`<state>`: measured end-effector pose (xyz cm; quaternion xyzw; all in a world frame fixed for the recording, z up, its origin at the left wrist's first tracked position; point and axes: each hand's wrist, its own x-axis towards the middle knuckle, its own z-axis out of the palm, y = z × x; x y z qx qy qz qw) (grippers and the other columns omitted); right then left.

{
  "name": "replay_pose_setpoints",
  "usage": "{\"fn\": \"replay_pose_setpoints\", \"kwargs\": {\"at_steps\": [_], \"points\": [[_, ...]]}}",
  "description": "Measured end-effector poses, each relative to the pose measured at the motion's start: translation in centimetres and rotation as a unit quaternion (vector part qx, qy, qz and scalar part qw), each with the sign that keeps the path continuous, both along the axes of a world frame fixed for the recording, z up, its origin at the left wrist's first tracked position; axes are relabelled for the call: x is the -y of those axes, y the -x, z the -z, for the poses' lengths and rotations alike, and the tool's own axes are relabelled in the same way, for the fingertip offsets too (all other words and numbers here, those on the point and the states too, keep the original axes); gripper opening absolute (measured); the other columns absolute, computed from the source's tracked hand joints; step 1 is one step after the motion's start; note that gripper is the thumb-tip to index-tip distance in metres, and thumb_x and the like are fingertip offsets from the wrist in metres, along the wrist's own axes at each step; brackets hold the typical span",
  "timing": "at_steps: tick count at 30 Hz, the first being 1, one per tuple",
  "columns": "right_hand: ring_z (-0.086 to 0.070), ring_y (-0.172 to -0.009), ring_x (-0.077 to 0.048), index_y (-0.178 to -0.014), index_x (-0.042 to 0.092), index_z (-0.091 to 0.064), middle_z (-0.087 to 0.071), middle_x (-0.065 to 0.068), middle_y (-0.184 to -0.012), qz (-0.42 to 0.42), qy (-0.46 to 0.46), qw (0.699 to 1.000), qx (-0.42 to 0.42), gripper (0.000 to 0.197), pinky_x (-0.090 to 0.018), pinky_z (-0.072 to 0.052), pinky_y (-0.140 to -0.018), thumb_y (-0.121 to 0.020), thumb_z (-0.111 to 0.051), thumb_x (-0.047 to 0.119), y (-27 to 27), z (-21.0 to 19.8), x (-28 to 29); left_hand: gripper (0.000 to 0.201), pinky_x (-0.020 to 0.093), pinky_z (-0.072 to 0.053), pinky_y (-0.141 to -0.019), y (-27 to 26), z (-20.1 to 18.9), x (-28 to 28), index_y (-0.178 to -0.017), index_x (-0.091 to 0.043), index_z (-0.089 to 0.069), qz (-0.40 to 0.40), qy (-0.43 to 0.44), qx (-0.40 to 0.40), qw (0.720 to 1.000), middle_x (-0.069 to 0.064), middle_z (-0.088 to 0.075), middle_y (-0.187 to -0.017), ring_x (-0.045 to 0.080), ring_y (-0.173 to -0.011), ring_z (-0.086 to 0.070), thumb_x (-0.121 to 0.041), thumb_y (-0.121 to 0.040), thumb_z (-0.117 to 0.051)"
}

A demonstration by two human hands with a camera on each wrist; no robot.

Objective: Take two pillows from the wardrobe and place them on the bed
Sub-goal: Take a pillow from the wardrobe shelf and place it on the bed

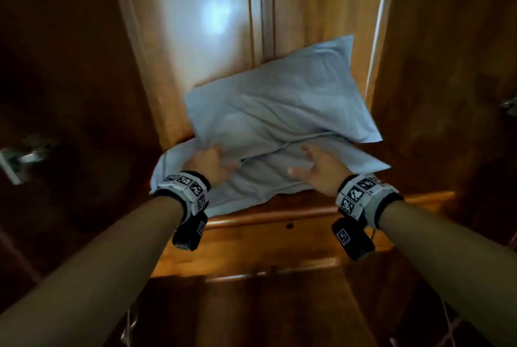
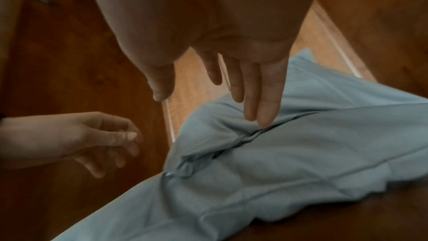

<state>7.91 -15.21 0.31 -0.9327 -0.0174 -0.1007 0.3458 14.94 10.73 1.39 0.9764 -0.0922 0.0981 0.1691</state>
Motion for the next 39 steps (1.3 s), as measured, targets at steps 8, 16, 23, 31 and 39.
{"fn": "replay_pose_setpoints", "kwargs": {"at_steps": [8,16,23,31,39], "points": [[-0.040,-0.136,-0.034,-0.149,0.021,-0.024,-0.032,-0.011,-0.151,0.105,0.083,0.991,0.000,0.100,-0.045,-0.038,-0.111,-0.070,-0.074,0.057,-13.9,-3.7,6.3,0.108,0.054,-0.031,-0.113,-15.4,-2.0,2.5,-0.154,-0.026,-0.006,0.006,-0.058,-0.021,0.998,0.018,-0.008,-0.161,0.047,-0.142,-0.025,-0.062,-0.073,-0.068],[-0.030,-0.133,-0.049,-0.146,0.030,-0.013,-0.017,-0.008,-0.155,0.150,0.236,0.960,-0.012,0.114,-0.056,-0.035,-0.109,-0.056,-0.077,0.059,-27.6,-5.1,12.4,0.146,0.050,-0.025,-0.119,-25.2,-1.0,4.0,-0.151,-0.019,0.025,-0.011,-0.057,-0.089,0.994,0.021,0.005,-0.162,0.039,-0.151,-0.005,-0.064,-0.060,-0.080],[-0.008,-0.144,-0.051,-0.151,0.031,0.007,0.003,-0.014,-0.161,0.144,0.307,0.940,-0.040,0.157,-0.063,-0.016,-0.115,-0.020,-0.049,0.097,-39.0,-3.0,16.8,0.144,0.052,-0.037,-0.111,-30.0,0.5,5.4,-0.154,-0.012,0.007,-0.034,-0.059,-0.124,0.990,0.021,-0.014,-0.159,0.043,-0.141,-0.032,-0.061,-0.055,-0.085],[-0.031,-0.129,-0.052,-0.133,0.027,-0.043,-0.030,-0.023,-0.144,0.156,0.250,0.953,-0.071,0.064,-0.058,-0.029,-0.110,-0.076,-0.056,0.054,-42.8,-0.7,17.4,0.102,0.050,-0.047,-0.097,-32.6,2.7,8.2,-0.153,-0.005,-0.004,-0.057,-0.116,-0.111,0.985,0.024,-0.042,-0.144,0.043,-0.122,-0.055,-0.041,-0.082,-0.067],[-0.046,-0.124,-0.044,-0.112,0.006,-0.067,-0.060,-0.027,-0.126,0.133,0.206,0.969,-0.002,0.044,-0.050,-0.033,-0.109,-0.087,-0.043,0.032,-38.1,-2.1,16.3,0.044,0.048,-0.052,-0.093,-30.0,2.9,8.1,-0.129,-0.019,-0.054,-0.033,-0.082,-0.008,0.996,0.011,-0.064,-0.125,0.035,-0.114,-0.061,-0.037,-0.089,-0.050]]}}
